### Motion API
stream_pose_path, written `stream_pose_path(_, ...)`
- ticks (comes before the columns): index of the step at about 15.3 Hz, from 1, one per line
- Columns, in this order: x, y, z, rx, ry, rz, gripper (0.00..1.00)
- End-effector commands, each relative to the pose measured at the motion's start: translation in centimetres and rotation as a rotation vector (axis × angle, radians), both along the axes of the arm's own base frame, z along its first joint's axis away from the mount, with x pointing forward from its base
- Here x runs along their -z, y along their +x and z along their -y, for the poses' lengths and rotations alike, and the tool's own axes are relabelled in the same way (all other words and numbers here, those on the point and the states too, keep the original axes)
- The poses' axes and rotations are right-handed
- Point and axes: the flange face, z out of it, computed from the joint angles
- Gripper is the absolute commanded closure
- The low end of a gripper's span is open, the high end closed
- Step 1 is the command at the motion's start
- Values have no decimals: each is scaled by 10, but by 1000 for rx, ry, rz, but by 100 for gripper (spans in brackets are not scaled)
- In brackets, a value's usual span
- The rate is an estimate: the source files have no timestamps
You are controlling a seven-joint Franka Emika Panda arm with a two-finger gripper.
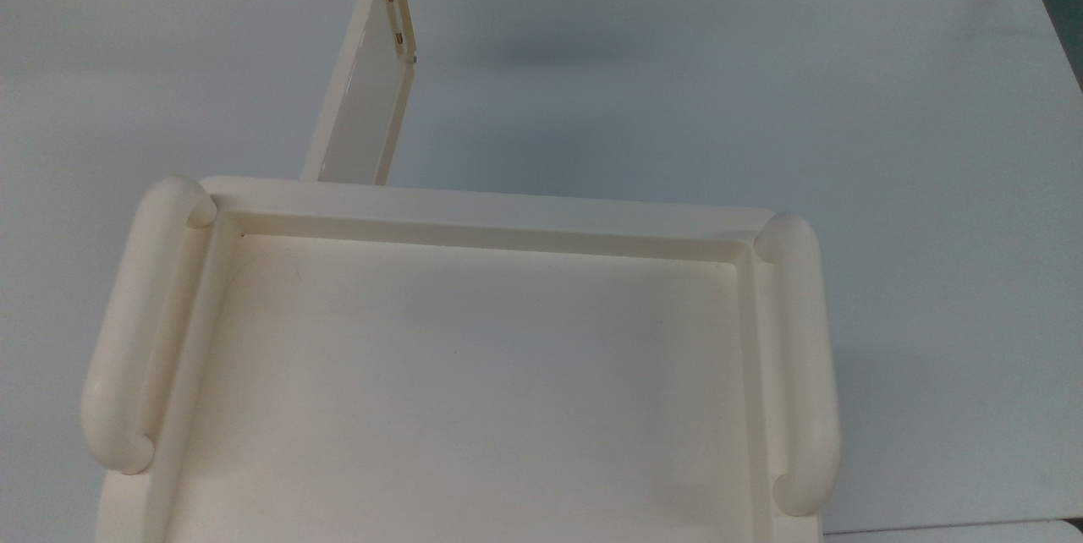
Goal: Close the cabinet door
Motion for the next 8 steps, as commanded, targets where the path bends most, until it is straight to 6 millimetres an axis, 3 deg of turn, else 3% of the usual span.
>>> stream_pose_path(1, 0, -4, 7, -16, 19, 10, 0)
stream_pose_path(8, -2, -5, 12, -7, 19, 15, 0)
